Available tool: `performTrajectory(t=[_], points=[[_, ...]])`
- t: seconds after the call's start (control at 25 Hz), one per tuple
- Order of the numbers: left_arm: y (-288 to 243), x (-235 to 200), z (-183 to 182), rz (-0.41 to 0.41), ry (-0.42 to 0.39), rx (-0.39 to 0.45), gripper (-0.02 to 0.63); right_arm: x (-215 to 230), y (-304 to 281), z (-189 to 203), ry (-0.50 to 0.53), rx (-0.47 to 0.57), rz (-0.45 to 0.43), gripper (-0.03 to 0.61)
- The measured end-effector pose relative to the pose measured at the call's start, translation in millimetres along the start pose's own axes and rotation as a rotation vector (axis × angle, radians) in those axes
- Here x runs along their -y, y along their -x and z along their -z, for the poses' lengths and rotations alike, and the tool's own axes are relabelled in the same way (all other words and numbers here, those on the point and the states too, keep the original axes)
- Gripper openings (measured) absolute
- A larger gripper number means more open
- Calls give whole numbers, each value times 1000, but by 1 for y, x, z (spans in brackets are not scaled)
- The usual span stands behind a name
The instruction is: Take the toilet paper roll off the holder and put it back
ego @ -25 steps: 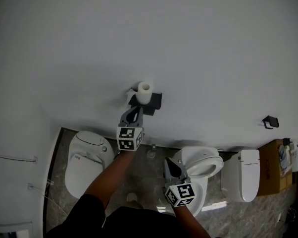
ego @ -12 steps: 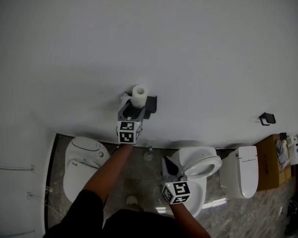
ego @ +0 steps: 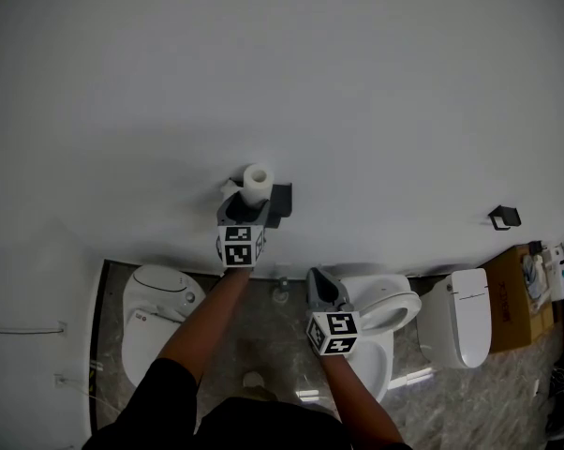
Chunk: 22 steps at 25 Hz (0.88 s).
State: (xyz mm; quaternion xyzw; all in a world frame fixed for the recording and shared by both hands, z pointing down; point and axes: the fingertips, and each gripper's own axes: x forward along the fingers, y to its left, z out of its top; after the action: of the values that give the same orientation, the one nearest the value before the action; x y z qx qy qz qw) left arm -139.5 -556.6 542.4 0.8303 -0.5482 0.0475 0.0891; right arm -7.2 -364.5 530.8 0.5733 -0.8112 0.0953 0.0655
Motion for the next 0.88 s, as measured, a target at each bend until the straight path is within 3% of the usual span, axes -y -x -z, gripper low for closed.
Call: performTrajectory(t=[0.28,0.44,0.56,0.88], points=[[-2,-8,-4,-71,-18,-39,365,-4,-4,7,-21,-19,1,-2],[-8,3,-15,-65,-22,-68,383,-4,0,13,-39,-23,-3,-2],[-21,6,-14,-75,-59,-87,385,0,0,12,-46,-17,-1,-2],[-33,0,-11,-116,-62,-127,383,13,7,21,-62,-27,19,-2]])
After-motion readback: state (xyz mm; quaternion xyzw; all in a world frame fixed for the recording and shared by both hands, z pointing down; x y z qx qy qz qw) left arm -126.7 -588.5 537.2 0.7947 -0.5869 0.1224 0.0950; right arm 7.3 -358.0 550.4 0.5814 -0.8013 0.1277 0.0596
